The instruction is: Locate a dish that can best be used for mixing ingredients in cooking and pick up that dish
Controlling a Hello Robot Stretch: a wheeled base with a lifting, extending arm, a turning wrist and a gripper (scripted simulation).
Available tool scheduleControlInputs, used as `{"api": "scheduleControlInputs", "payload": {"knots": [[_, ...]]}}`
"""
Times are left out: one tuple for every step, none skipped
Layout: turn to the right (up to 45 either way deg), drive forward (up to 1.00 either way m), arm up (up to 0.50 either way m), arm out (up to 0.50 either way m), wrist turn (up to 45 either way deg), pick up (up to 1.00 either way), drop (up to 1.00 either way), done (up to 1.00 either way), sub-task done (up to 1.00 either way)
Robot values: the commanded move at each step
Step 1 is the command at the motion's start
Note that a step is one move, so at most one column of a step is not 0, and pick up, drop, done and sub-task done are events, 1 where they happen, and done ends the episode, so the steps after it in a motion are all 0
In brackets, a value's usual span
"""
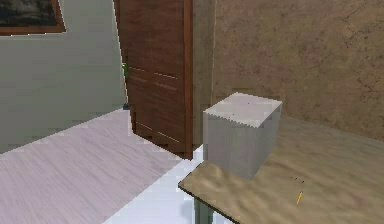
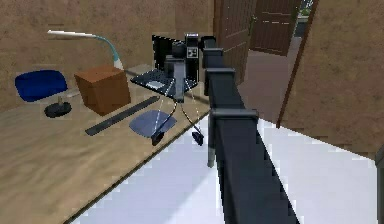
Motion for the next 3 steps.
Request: {"api": "scheduleControlInputs", "payload": {"knots": [[0.0,0.00,0.00,0.00,45.0,0.00,0.00,0.00,0.00],[0.0,0.00,0.00,0.00,45.0,0.00,0.00,0.00,0.00],[0.0,0.00,0.00,0.00,36.0,0.00,0.00,0.00,0.00]]}}
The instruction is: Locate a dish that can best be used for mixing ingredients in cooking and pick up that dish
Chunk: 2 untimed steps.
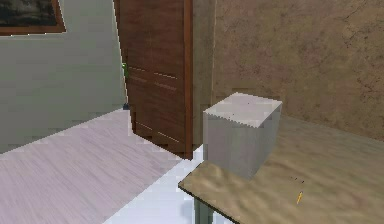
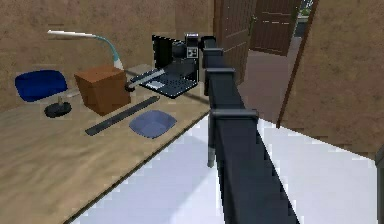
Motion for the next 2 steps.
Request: {"api": "scheduleControlInputs", "payload": {"knots": [[0.0,0.00,-0.26,0.00,0.0,0.00,0.00,0.00,0.00],[0.0,0.00,0.00,0.00,0.0,1.00,0.00,0.00,0.00]]}}
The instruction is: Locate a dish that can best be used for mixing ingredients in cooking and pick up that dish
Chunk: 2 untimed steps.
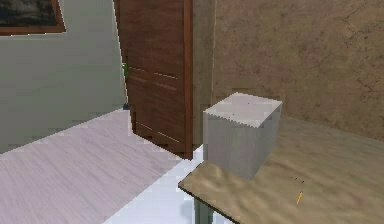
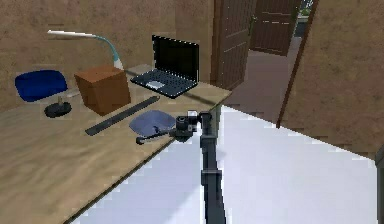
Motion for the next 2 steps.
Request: {"api": "scheduleControlInputs", "payload": {"knots": [[0.0,0.00,0.10,0.00,0.0,0.00,0.00,0.00,0.00],[0.0,0.00,0.00,0.00,0.0,0.00,0.00,1.00,0.00]]}}
